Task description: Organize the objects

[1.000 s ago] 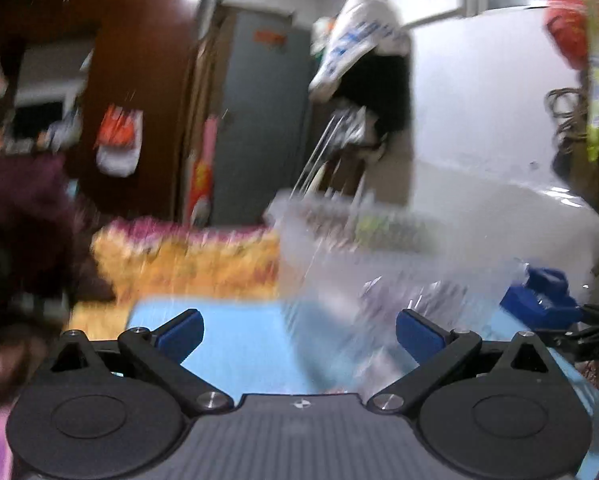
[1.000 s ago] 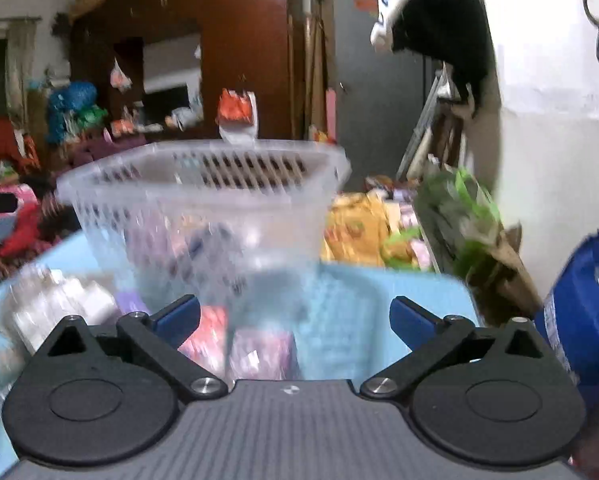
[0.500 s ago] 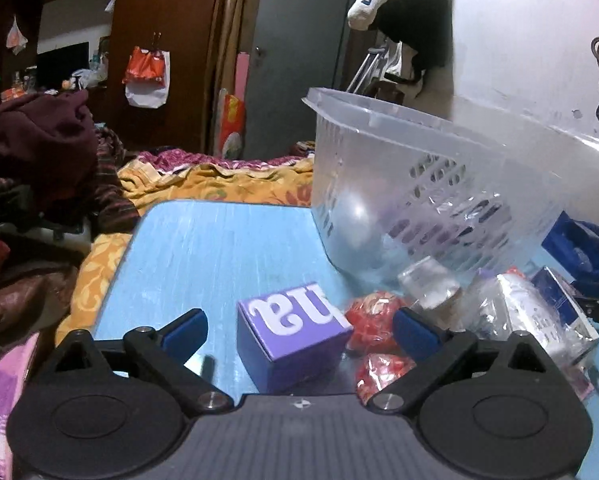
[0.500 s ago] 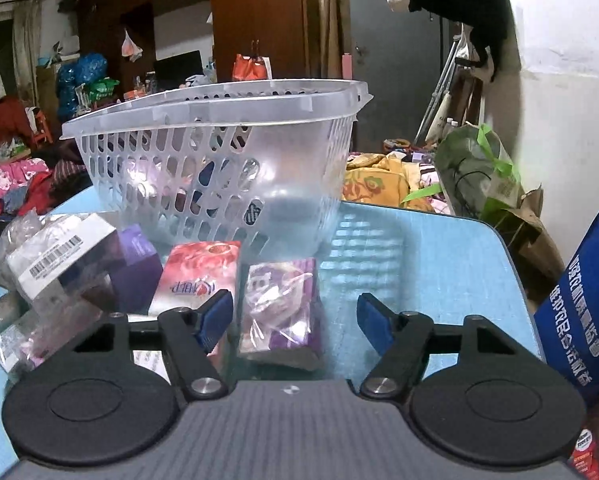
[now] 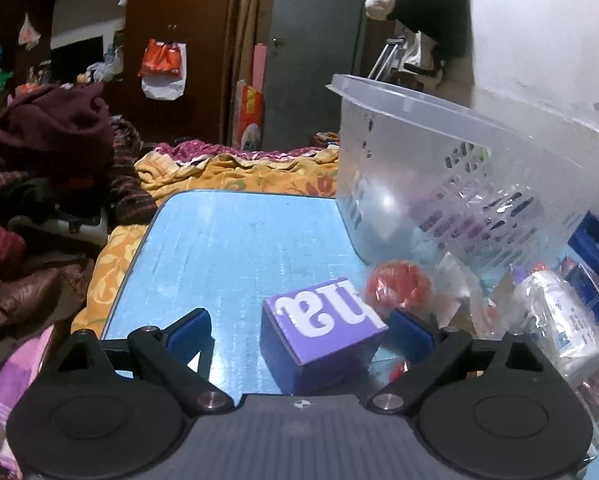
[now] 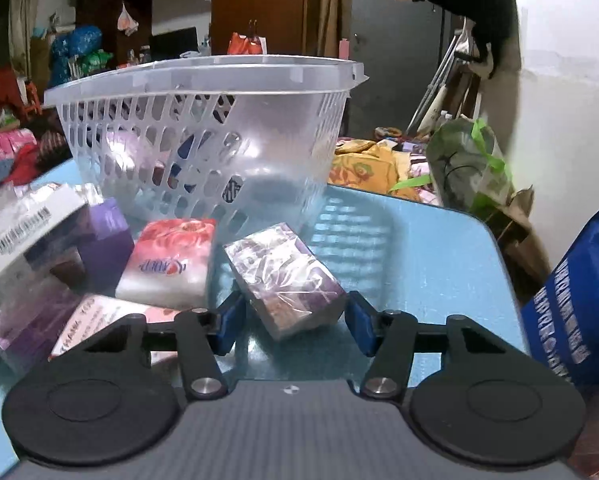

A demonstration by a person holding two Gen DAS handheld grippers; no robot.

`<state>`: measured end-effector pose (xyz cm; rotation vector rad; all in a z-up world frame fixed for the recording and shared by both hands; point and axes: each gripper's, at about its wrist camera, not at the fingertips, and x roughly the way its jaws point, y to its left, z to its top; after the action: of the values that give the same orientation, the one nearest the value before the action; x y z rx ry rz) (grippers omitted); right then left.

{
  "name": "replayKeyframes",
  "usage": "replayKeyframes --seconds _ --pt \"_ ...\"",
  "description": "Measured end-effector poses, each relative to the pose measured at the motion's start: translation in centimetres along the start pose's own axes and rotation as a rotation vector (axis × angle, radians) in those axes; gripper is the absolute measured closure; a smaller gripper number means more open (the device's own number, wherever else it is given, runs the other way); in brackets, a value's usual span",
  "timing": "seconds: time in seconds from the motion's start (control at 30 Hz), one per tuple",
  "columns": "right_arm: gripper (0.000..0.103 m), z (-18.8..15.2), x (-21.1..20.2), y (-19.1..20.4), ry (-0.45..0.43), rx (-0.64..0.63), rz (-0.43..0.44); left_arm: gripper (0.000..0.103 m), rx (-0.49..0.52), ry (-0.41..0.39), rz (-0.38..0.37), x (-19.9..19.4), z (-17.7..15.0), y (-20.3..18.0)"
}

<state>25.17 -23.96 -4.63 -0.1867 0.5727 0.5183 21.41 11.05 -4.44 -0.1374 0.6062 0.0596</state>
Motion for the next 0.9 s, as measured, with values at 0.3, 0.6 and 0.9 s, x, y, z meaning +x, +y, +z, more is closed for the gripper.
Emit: replayKeyframes --seconds 0.3,0.6,0.9 --pt "0.047 -0.1 -0.1 -1.0 -0.017 0.032 0.012 0.041 0.013 0.0 -0.003 0.0 -0.1 -0.3" --pt "0.048 -0.4 -1.7 -0.7 -0.104 0.017 -0.027 0.041 0.014 -0.132 -0.126 -2.5 -0.9 0.0" --pt "0.048 -1.2 -6.2 -1.0 -0.224 0.08 -0.05 0.041 -0.033 -0.285 -0.201 -5.4 -0.8 1.0"
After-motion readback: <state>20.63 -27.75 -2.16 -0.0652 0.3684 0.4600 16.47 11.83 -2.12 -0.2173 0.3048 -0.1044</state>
